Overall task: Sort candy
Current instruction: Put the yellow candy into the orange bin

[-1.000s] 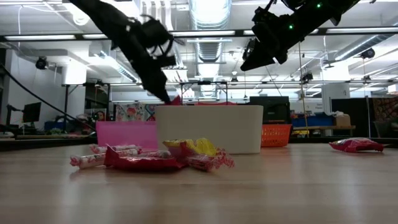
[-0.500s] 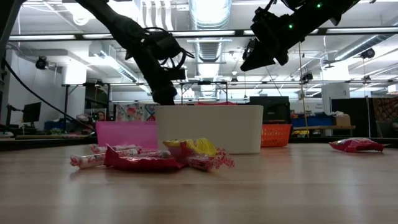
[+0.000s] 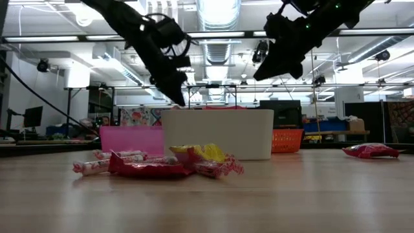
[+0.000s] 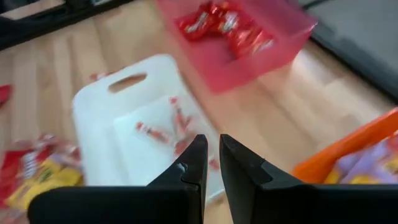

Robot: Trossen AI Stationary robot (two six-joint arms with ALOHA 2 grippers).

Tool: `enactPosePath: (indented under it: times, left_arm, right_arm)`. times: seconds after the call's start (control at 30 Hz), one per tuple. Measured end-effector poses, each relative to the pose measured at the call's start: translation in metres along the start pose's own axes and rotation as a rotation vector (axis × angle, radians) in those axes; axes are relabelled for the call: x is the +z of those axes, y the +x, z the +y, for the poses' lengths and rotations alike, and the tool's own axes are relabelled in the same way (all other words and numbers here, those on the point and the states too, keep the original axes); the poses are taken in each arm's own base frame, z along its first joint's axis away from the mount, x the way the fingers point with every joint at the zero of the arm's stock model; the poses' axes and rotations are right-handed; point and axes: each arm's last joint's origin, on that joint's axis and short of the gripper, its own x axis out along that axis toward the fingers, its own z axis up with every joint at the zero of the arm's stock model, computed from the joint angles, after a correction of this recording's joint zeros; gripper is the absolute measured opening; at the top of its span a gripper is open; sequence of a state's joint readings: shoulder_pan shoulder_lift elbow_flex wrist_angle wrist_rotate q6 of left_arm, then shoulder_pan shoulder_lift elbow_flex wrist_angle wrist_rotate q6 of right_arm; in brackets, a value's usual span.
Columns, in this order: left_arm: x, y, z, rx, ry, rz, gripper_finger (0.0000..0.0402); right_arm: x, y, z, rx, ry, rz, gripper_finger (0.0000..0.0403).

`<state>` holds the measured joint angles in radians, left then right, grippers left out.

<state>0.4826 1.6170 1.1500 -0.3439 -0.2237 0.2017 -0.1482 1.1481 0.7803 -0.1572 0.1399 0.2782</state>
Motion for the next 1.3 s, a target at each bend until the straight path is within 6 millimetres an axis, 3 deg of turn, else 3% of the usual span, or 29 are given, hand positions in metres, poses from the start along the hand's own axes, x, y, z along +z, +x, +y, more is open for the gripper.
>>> enactPosePath:
  times: [0.33,0.6,0.8,1.03,1.3]
  left_arm:
    - [0.0,-0.052,-0.059,-0.157,0.045,-0.151,0.0078]
    - [-0.009,-0.089,-0.09,-0.255,0.087,-0.289,0.0078]
    - [-0.029,-0.105,-0.099,-0.298,0.089,-0.397,0.0077]
    - [-0.053,-0.111,-0.094,-0.306,0.033,-0.507,0.0077]
    - [-0.058,-0.115,-0.091,-0.299,0.015,-0.599,0.0077]
  right_arm:
    - [-0.01,-0.003,0.016,0.288,0.179,0.171,0.0036]
    - [-0.027,-0.004,0.041,0.326,0.259,0.3,0.0036]
    - [-0.05,-0.004,0.051,0.243,0.357,0.5,0.0036]
    - [-0.074,-0.016,0.054,0.085,0.529,0.762,0.0036]
    - [-0.096,-0.035,0.059,-0.109,0.654,0.98,0.0036]
